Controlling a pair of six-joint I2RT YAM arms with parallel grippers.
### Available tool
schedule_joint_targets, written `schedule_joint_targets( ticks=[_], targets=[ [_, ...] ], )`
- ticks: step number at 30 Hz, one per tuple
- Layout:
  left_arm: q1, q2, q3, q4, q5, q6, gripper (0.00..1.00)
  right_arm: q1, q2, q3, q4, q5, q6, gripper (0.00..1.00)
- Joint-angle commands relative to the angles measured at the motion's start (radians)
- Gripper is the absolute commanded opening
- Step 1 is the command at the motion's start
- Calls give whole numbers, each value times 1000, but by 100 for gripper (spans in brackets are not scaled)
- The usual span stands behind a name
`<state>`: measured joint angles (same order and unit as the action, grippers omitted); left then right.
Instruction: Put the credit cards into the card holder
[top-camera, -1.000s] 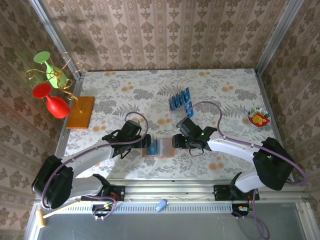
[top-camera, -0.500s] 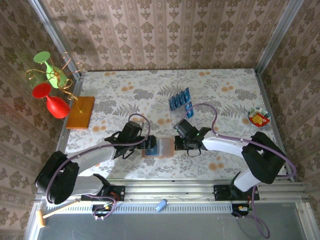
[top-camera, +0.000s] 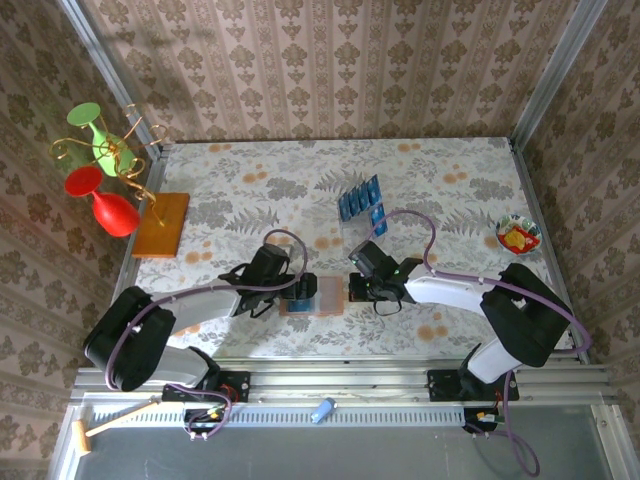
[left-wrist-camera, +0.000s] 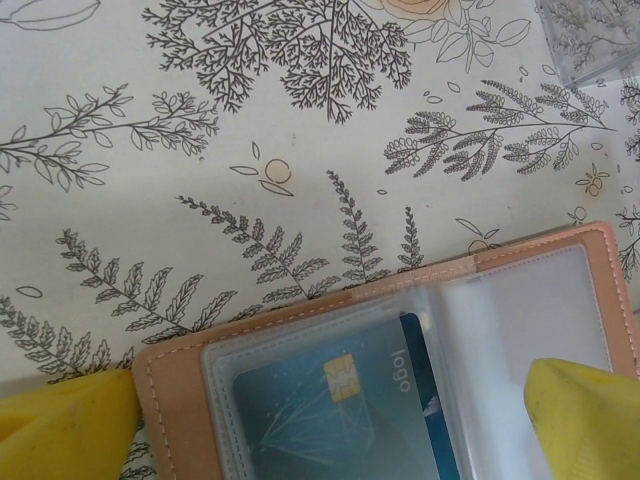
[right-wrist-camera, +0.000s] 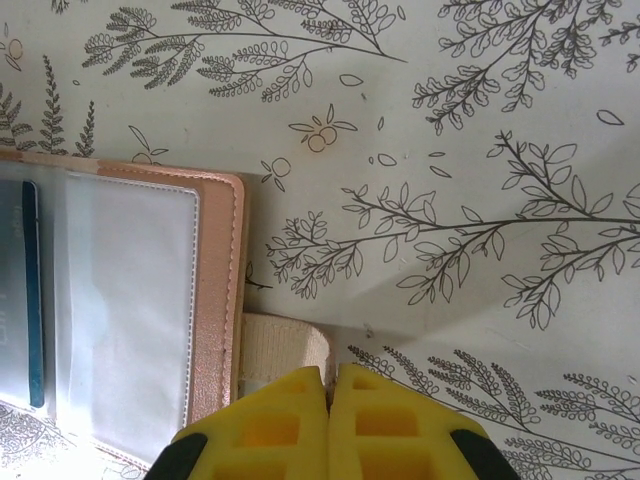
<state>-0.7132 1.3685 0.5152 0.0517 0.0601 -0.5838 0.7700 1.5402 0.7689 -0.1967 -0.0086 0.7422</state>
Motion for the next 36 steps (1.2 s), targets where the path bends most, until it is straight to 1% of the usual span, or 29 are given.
schedule_joint_targets(
  ticks=[1,5,10,19,22,31,36],
  targets=[
    [-11,1,-24,23,2,-17,100,-2,15,-17,22,-10,27,0],
    [-8,-52,-39,-19,-62,-15,100,-2,21,-21,32,-10,36,0],
    [-2,-56,-47,-28,-59,-4,100,-1,40,-19,47,-17,43,0],
    [-2,-28,-61,34,8,-16,100,5,73,1,63,-24,51,0],
    [-3,-61,-63,36,23,-25,100,6,86,7,68,-24,55,0],
    [-3,-231,-62,47,61,-70,100,9,123,25,92,-37,63,0],
    [-8,-256,-58,80,85,-110,100,12,141,33,98,-44,65,0]
  ],
)
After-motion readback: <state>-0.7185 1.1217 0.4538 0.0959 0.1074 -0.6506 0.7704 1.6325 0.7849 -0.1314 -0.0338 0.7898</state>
